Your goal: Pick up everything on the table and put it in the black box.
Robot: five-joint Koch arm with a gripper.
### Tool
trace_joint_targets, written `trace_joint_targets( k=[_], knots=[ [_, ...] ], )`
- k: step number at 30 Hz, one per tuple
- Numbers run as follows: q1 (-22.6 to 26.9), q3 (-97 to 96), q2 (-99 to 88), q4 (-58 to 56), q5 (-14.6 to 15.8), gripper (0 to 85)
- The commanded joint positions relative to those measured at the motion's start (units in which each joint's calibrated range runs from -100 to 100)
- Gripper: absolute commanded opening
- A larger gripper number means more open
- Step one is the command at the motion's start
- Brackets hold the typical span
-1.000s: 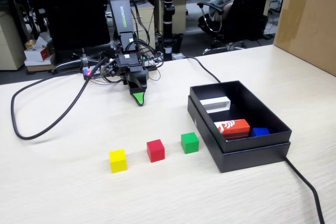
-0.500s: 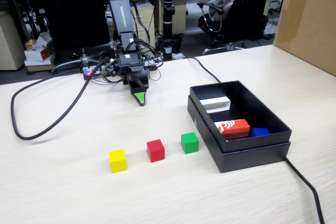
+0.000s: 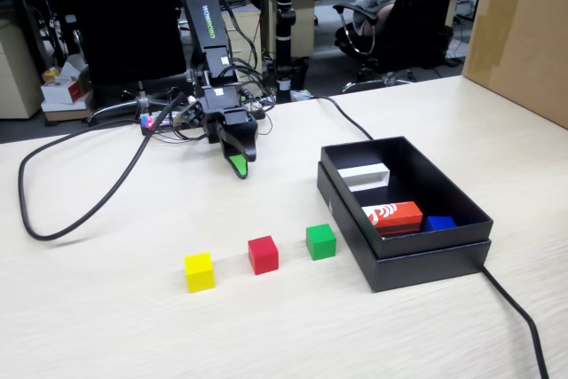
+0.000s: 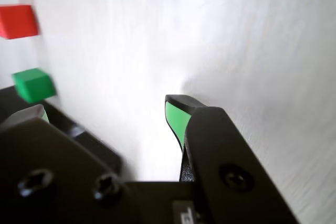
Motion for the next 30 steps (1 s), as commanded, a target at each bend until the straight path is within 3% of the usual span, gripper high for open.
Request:
trace_joint_targets(
  k=[1,8,11,15,30],
  knots=[
    [1.9,10.6,1.1,-10.1,3.0,44.7],
    [5.1,32.6,13.2,-19.6,5.9,44.5],
    [5.0,59.8,39.3,-31.9,7.4,44.5],
    [4.8,73.9,51.8,-36.1,7.9,44.5],
    [3.2,91.4,82.8,-36.1,7.5,47.7]
  ],
)
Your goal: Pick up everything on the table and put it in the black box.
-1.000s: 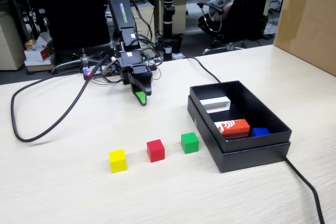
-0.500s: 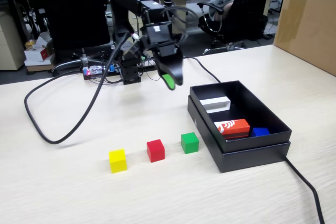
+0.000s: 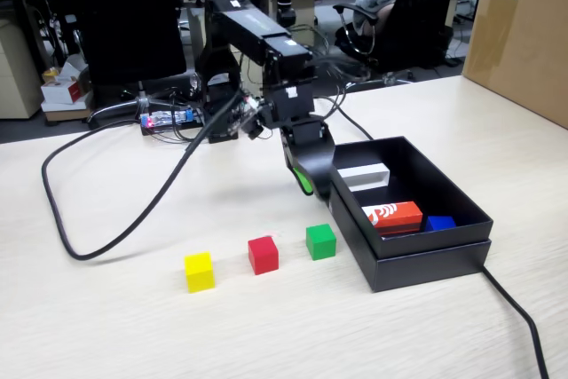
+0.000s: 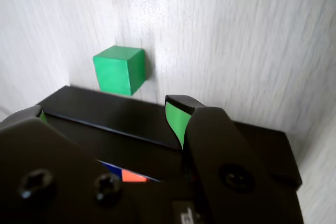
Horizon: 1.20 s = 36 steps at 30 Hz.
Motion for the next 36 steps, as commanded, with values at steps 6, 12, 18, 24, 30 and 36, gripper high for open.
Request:
trace_joint_targets(
  k=[6,12,18,24,30,36],
  knots=[
    [-0.3,7.2,5.1,1.7,-0.3,47.6],
    [-0.2,8.7,8.9,2.0,-0.6,46.9],
    [-0.3,12.7,12.7,2.0,-0.6,46.9],
    [-0.3,14.7,16.2,2.0,-0.6,46.9],
    [-0.1,14.5,19.1,2.0,-0.6,47.1],
    [0.0,14.6,21.1,2.0,-0.6,46.9]
  ],
)
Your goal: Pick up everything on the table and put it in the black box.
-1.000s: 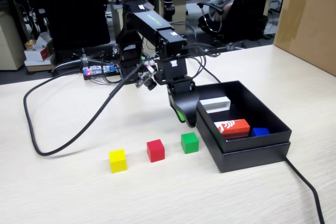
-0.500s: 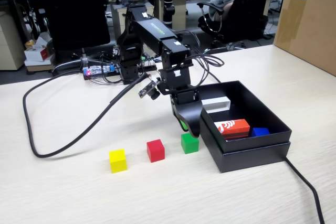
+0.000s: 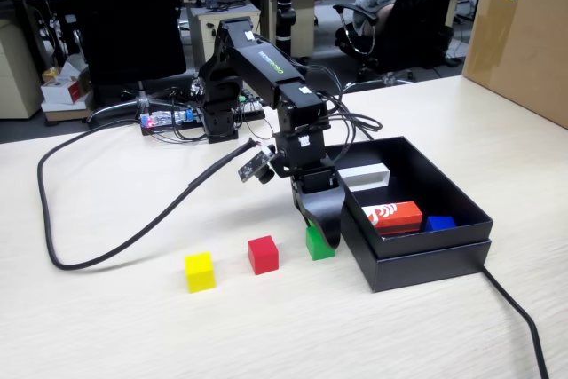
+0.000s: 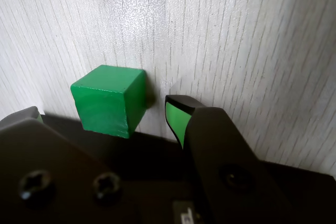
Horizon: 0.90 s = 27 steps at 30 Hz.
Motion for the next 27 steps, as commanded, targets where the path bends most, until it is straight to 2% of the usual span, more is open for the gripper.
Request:
trace_joint_targets(
  k=[1,4,12,14,20,22,25,27],
  knots=[
    [0.1,4.1,-0.6,1.8,-0.3,46.9],
    [0.1,4.2,0.2,1.8,-0.8,46.4],
    [0.4,4.0,0.9,1.6,-1.6,35.0],
    [0.4,4.2,0.9,1.0,-1.8,34.8],
    [0.2,4.0,0.9,0.7,-2.0,13.8],
    [0.2,4.0,0.9,0.8,-2.0,13.6],
    [0.1,4.3,0.9,0.8,-1.8,0.9],
    [0.0,4.0,1.0,0.8,-1.8,0.9]
  ],
)
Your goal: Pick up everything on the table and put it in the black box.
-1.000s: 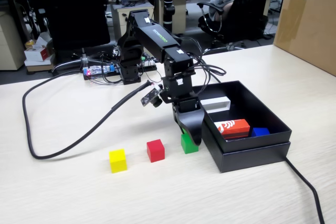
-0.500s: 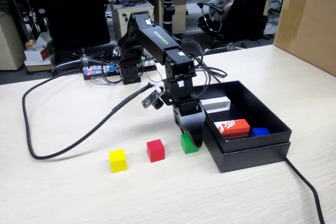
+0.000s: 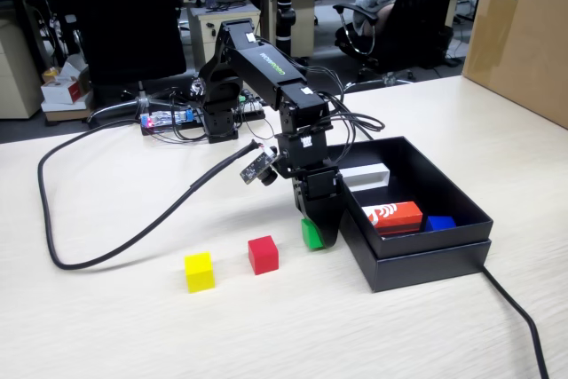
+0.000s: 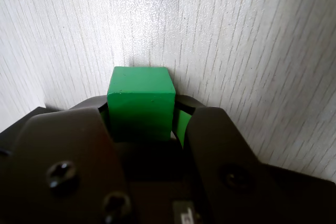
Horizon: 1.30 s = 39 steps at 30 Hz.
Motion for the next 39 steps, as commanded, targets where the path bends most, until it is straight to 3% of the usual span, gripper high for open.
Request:
trace_joint_targets(
  k=[1,17,25,29,39],
  knots=[
    [-0.1,2.6,-0.5,0.7,-0.3,0.9],
    [-0.9,-0.6,-28.3,-7.0,-0.4,0.9],
    [5.6,-5.0,-48.7,-7.0,0.8,0.9],
    [9.9,-2.7,-46.9,-6.9,2.4,0.9],
    [11.7,0.2,-24.8,-2.4,3.7,0.9]
  ],
)
